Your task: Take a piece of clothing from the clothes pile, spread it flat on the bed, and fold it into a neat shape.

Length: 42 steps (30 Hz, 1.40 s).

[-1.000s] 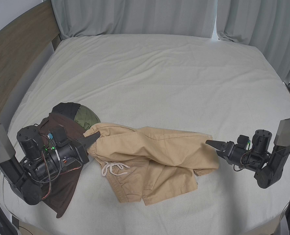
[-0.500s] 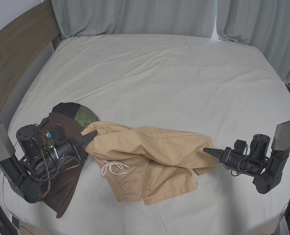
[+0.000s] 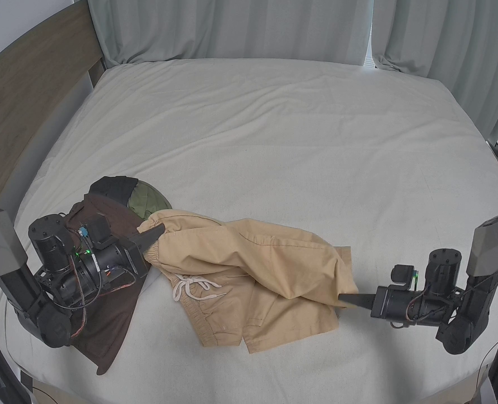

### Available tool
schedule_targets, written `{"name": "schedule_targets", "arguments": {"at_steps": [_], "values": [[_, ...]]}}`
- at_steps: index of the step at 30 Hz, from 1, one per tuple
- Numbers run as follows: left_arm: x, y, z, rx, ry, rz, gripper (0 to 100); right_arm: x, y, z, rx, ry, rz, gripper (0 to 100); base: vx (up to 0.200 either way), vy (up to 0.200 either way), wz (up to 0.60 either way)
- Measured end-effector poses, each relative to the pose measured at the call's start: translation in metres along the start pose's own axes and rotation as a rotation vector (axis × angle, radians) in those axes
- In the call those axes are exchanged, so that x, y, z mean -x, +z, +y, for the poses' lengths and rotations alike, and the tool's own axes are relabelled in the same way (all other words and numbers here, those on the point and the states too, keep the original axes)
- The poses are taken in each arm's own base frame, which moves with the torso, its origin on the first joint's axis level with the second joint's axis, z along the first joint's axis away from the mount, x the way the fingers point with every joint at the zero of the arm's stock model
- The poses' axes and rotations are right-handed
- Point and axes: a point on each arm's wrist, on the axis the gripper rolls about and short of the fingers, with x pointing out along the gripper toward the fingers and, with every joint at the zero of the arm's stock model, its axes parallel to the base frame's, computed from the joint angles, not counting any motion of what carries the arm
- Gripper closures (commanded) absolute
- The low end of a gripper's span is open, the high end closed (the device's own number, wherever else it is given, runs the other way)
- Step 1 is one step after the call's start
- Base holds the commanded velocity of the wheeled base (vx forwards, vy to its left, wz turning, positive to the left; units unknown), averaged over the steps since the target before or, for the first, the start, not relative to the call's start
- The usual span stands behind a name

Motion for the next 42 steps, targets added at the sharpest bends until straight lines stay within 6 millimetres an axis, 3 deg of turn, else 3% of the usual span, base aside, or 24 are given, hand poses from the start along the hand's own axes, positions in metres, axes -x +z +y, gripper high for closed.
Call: {"name": "schedule_targets", "arguments": {"at_steps": [8,15,16,21,33,42], "values": [[0.001,0.002,0.007,-0.002,0.020,-0.009,100,-0.002,-0.029,-0.009,0.012,0.004,0.149,100,0.000,0.000,0.00],[0.004,-0.002,0.006,0.003,0.011,0.011,100,-0.007,-0.035,-0.016,0.037,-0.008,0.177,100,0.000,0.000,0.00],[0.004,-0.002,0.006,0.004,0.010,0.012,100,-0.007,-0.035,-0.017,0.036,-0.010,0.177,0,0.000,0.000,0.00],[0.005,-0.003,0.006,0.004,0.009,0.015,100,-0.011,-0.031,-0.018,0.039,-0.005,0.160,0,0.000,0.000,0.00],[0.004,-0.003,0.005,0.003,0.004,0.016,100,-0.011,0.008,-0.020,0.052,0.004,-0.005,0,0.000,0.000,0.00],[0.004,-0.002,0.004,0.001,0.002,0.012,100,-0.022,0.012,-0.032,0.037,-0.025,-0.030,0,0.000,0.000,0.00]]}}
